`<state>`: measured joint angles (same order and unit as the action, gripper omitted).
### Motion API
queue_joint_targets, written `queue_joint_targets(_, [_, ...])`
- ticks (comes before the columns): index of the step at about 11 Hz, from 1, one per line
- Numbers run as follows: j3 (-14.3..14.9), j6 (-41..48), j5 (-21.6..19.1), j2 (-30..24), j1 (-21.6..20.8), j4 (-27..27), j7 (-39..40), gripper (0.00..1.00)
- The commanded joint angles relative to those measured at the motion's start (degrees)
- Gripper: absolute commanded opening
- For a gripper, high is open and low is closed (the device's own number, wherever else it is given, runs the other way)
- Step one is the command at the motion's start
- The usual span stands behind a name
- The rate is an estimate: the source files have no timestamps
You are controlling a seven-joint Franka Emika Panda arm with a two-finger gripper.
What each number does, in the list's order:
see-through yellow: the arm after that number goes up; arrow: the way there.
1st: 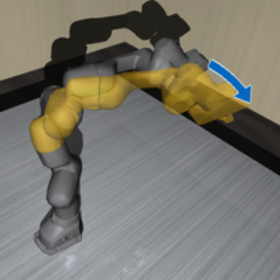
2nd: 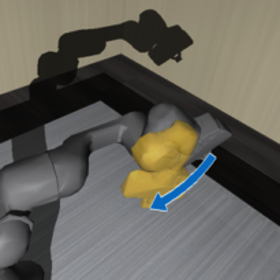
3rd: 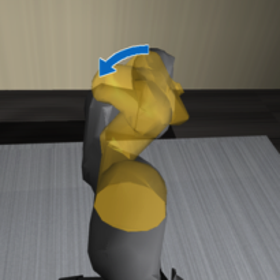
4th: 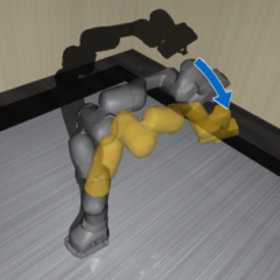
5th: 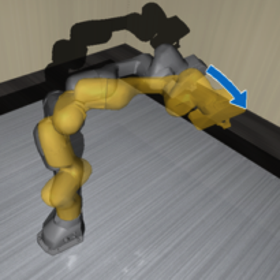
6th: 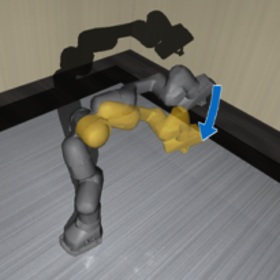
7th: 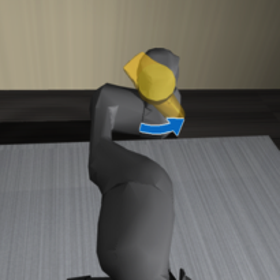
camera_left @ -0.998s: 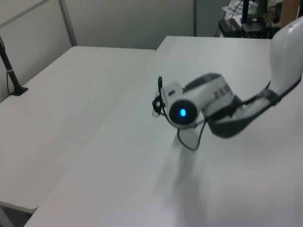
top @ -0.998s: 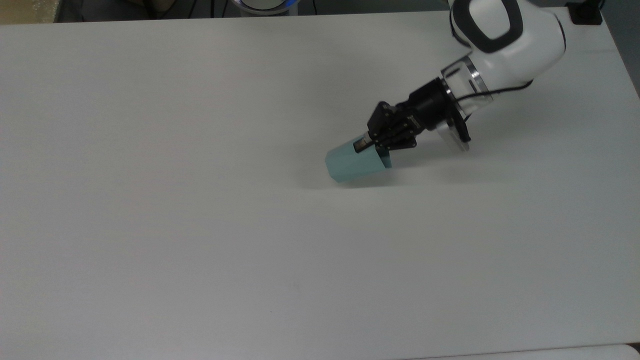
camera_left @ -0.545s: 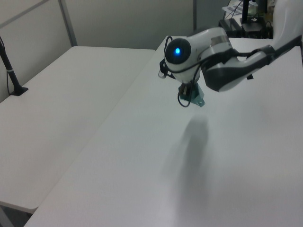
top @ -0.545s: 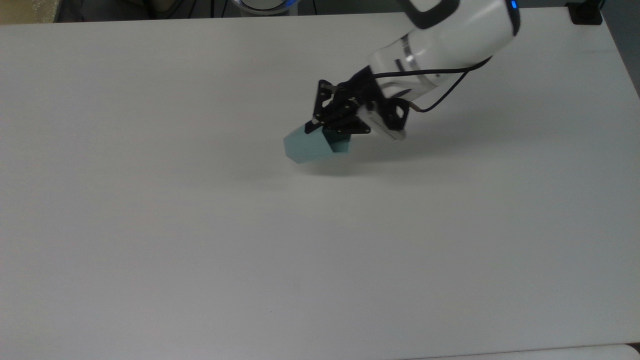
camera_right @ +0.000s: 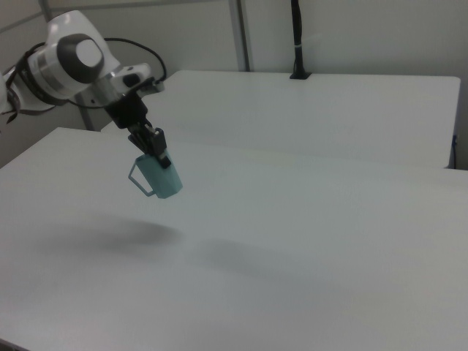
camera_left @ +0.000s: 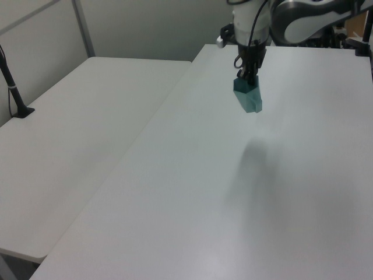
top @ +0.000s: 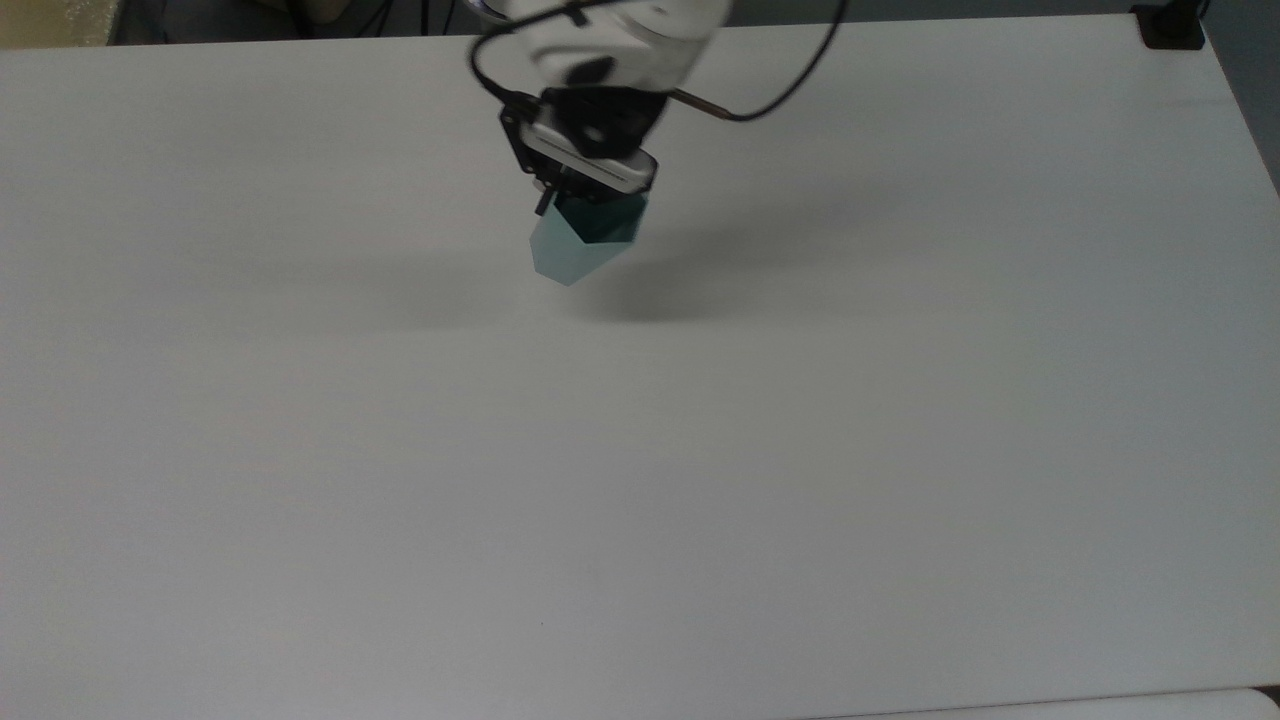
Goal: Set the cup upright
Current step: 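Lift and rotate the held cup so its base points down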
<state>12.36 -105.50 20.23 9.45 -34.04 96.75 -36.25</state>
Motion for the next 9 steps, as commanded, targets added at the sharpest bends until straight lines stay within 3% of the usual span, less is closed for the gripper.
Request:
queue_joint_targets(1, [-0.84,-12.07,-10.43,-8.21,7.91,13.96,7.04,0.0])
queue_joint_targets(4, [0.12,-19.45,-21.52,-13.39,14.86,23.1,17.58,0.0])
queue_joint_targets(6, [2.22,-25.6,-22.77,-13.94,15.41,28.04,19.64,0.0])
queue_joint_targets(9, [3.02,-32.64,-22.78,-12.71,15.67,32.7,20.61,0.0])
